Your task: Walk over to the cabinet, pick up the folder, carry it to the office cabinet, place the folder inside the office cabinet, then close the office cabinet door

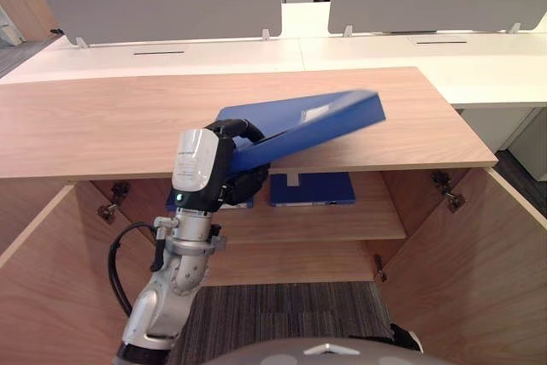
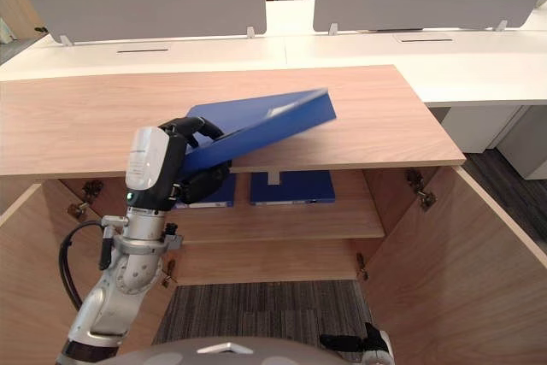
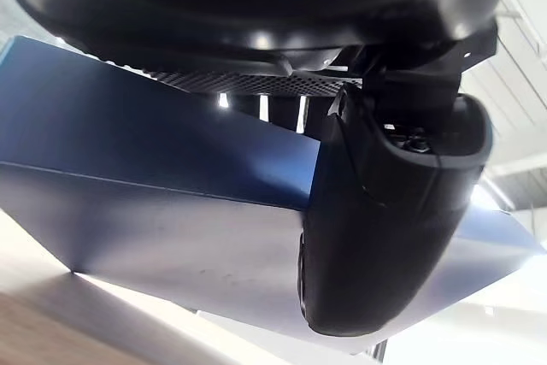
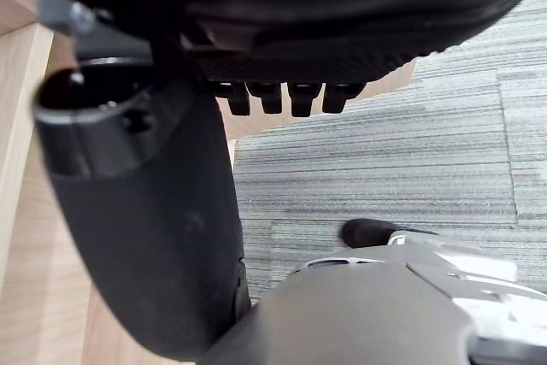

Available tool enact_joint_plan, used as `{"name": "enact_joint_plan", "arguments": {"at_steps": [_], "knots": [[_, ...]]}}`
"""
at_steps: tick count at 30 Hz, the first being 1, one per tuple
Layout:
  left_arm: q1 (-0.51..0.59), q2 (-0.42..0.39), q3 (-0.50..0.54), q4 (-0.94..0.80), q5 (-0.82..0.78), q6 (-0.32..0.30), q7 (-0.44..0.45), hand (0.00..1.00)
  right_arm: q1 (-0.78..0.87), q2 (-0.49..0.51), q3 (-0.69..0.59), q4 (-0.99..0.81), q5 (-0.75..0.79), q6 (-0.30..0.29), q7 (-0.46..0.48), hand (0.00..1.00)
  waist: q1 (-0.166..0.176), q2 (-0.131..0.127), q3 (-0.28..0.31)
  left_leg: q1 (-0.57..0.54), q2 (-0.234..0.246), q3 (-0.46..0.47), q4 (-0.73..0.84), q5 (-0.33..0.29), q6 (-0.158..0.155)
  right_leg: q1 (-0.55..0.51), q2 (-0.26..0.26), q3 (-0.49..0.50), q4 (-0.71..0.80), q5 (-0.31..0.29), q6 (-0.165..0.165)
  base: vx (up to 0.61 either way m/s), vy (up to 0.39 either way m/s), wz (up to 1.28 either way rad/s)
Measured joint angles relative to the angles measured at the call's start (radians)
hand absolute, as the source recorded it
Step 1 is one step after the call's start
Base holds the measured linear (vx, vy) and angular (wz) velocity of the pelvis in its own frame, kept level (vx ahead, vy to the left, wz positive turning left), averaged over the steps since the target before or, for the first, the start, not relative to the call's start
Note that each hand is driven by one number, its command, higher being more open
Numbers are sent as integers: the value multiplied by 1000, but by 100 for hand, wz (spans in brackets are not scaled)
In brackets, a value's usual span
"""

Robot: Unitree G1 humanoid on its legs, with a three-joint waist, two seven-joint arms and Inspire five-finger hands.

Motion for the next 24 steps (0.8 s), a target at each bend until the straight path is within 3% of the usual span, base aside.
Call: {"name": "enact_joint_plan", "arguments": {"at_steps": [10, 18, 24], "knots": [[4, -116, -102, -98, -301, 0, -9, 0, 29, 13, 3, -60, 49, -13, -28, 100, 1, -7, 3, -15, 2, 17, 27, -24, 2, -7, 0, 21, 2, 0, 0, -6, -16, -5], [7, -150, -137, -121, -697, -1, -36, 0, 57, 33, 6, -189, 88, -24, -49, 100, -7, -4, 0, -38, 11, 41, 64, -44, 0, -34, 2, 49, 16, 0, 0, -22, -11, -10], [17, -157, -135, -226, -918, -7, -93, 0, 98, 91, 7, -411, 128, -38, -55, 100, -10, -5, 1, -44, 11, 51, 70, -45, 1, -50, 3, 58, 32, 0, 0, -20, -3, -4]]}}
